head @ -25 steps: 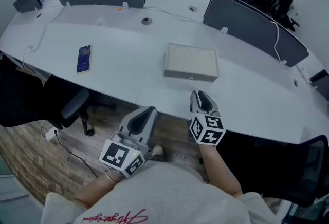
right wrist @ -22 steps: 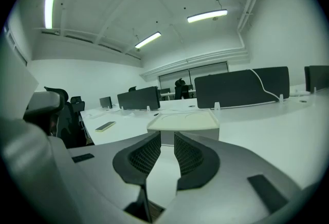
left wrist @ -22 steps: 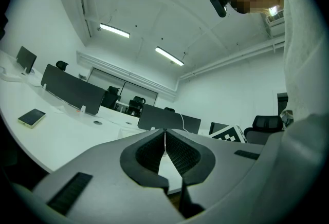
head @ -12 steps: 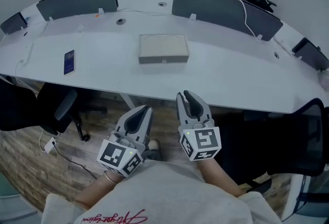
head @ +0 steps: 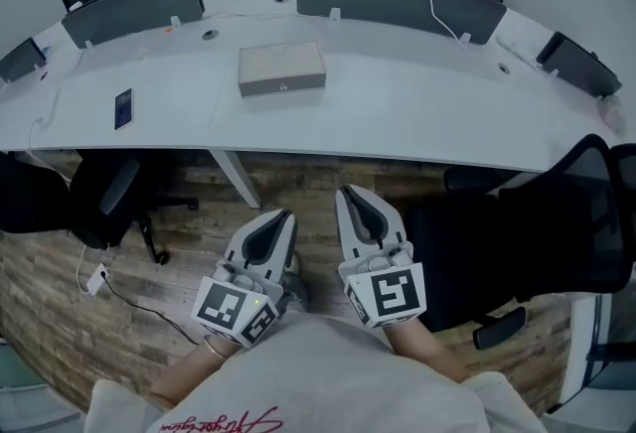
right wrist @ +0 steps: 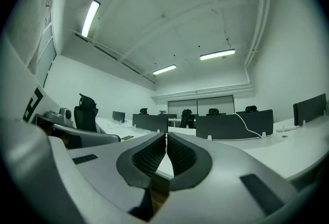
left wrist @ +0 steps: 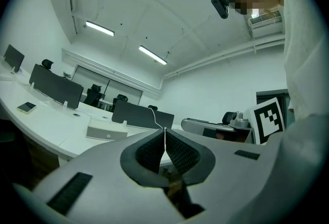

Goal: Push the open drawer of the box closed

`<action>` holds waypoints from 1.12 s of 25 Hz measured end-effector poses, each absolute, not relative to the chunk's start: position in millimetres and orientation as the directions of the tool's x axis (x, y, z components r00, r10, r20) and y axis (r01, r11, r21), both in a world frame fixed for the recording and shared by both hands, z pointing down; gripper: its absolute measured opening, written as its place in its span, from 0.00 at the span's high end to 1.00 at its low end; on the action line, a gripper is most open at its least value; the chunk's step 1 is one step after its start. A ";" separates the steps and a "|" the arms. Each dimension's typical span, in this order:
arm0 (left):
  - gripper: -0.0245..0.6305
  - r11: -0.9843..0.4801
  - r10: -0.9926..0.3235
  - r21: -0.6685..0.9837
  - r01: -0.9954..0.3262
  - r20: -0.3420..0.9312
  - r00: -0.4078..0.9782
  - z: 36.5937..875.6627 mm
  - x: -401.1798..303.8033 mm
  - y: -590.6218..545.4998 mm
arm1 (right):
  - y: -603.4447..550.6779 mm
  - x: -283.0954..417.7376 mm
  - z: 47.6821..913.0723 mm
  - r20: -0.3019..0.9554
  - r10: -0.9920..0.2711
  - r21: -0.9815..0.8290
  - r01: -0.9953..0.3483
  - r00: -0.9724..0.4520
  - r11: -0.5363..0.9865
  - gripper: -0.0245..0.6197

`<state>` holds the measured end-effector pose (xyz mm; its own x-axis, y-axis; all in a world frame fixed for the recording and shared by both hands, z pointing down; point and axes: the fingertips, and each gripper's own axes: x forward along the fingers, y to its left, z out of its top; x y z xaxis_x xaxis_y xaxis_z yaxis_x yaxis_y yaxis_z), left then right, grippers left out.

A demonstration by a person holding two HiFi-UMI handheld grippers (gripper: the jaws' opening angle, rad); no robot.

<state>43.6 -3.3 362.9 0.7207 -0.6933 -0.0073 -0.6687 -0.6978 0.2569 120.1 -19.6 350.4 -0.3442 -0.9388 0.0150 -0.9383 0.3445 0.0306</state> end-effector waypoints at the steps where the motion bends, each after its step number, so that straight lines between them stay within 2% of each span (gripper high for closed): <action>1: 0.93 -0.698 -0.693 0.253 -0.670 -0.005 0.721 363.1 45.6 6.7 | -8.5 120.3 348.9 0.007 -0.935 0.027 -0.935 -0.354 0.354 0.92; 15: 0.93 -0.723 -0.670 0.224 -0.654 0.004 0.742 364.8 67.2 94.5 | 87.6 113.9 359.5 0.040 -0.905 0.045 -0.904 -0.424 0.425 0.93; 28: 0.93 -0.708 -0.685 0.214 -0.673 0.018 0.728 366.8 54.8 129.8 | 123.5 98.4 354.2 -0.021 -0.886 -0.005 -0.887 -0.462 0.463 0.93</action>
